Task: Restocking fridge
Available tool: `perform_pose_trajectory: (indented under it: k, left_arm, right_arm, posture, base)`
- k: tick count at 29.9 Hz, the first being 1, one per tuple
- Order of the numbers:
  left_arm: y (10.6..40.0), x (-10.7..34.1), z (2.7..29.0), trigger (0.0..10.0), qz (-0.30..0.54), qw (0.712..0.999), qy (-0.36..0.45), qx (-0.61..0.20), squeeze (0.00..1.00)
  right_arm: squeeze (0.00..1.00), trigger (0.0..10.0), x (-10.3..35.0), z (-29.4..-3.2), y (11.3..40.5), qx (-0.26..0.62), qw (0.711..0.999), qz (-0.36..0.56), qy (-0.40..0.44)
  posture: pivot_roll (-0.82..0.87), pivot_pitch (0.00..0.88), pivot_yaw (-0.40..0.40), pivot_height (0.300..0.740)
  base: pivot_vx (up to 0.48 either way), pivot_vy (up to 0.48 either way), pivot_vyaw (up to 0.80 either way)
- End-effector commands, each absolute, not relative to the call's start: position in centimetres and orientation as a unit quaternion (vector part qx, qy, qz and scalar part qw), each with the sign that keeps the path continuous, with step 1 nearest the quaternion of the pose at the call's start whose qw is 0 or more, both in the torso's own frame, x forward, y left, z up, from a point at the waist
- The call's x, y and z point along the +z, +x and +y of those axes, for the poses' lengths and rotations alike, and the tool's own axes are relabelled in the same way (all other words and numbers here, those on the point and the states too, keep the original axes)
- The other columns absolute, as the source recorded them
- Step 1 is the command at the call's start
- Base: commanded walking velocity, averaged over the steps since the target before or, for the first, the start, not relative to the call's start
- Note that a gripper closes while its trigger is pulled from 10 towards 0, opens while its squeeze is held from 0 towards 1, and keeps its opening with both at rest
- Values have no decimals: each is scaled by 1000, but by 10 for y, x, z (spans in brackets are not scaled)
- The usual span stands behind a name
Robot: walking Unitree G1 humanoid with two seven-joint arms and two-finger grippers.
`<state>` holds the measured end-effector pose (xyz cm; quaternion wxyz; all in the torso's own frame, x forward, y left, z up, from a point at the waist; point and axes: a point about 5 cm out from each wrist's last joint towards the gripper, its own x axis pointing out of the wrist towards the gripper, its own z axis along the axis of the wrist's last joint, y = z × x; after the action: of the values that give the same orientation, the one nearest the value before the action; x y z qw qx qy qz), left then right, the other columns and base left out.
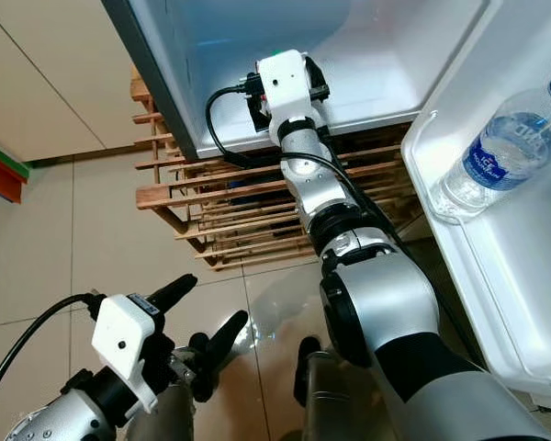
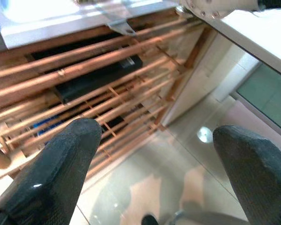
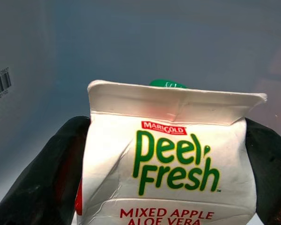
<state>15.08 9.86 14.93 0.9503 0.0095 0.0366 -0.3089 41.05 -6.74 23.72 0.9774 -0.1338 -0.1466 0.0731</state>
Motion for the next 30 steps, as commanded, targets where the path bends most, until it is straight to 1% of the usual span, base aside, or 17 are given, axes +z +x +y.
perform_pose_trajectory:
  k: [1,13,22,25,26,28,29,30]
  left_arm:
    - [149,142,98,10000,56,950,6,-307,0]
    - [155,141,95,10000,50,949,5,-313,0]
    - [156,140,96,10000,49,950,7,-309,0]
    - [158,140,97,10000,48,951,8,-307,0]
    - [160,140,97,10000,48,951,8,-305,0]
    - [160,140,97,10000,47,951,7,-304,0]
    - [160,139,97,10000,47,951,7,-304,0]
    - [161,139,96,10000,47,952,7,-304,0]
  right_arm:
    - [1000,10000,239,-68,412,74,979,-138,-130]
    - [1000,10000,232,-79,414,67,986,-110,-109]
    - [1000,10000,229,-77,414,75,986,-104,-108]
    - [1000,10000,231,-74,413,88,987,-104,-86]
    - [1000,10000,231,-73,414,93,989,-98,-66]
    - [1000,10000,231,-73,414,91,989,-94,-62]
    - [0,10000,231,-73,414,95,991,-88,-46]
    - [0,10000,231,-74,415,100,992,-76,-18]
  posture:
    - [303,393,13,740]
    - [293,379,11,740]
    - [297,381,12,740]
    - [295,382,10,740]
    - [291,380,9,740]
    - [291,380,9,740]
    - [288,378,8,740]
    - [285,374,6,740]
  base:
    - [0,0,0]
    - [0,0,0]
    - [0,0,0]
    - [0,0,0]
    - [0,0,0]
    - [0,0,0]
    - [0,0,0]
    - [0,0,0]
